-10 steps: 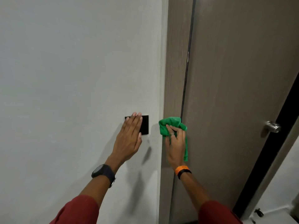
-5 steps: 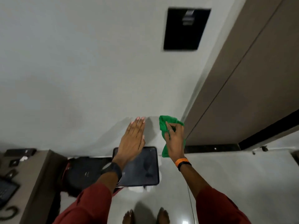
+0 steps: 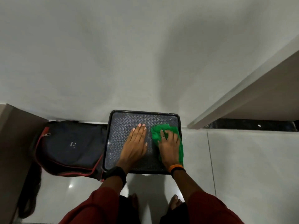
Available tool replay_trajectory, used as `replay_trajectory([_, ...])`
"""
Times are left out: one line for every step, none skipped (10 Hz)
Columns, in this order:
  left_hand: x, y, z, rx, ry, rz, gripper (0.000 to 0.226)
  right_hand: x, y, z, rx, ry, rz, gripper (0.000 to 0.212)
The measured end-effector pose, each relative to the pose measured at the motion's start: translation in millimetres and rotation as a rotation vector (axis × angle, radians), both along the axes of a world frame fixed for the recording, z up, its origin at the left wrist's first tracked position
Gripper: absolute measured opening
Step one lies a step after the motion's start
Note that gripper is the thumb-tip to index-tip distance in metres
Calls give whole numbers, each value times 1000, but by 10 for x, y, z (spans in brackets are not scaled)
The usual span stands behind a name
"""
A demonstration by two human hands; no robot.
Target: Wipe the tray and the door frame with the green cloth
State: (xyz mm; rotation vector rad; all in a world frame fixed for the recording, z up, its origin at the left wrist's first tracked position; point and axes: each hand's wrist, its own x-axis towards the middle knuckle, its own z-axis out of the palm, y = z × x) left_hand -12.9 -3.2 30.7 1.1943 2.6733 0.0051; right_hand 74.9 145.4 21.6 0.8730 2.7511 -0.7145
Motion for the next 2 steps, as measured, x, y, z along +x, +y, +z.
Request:
replay_trajectory([-10, -64, -509, -28, -48, 21, 68, -32, -94, -370, 166, 53, 26, 61])
replay_trajectory([-10, -92, -618, 53, -4, 57, 68, -29, -127, -362, 249, 101, 28, 64])
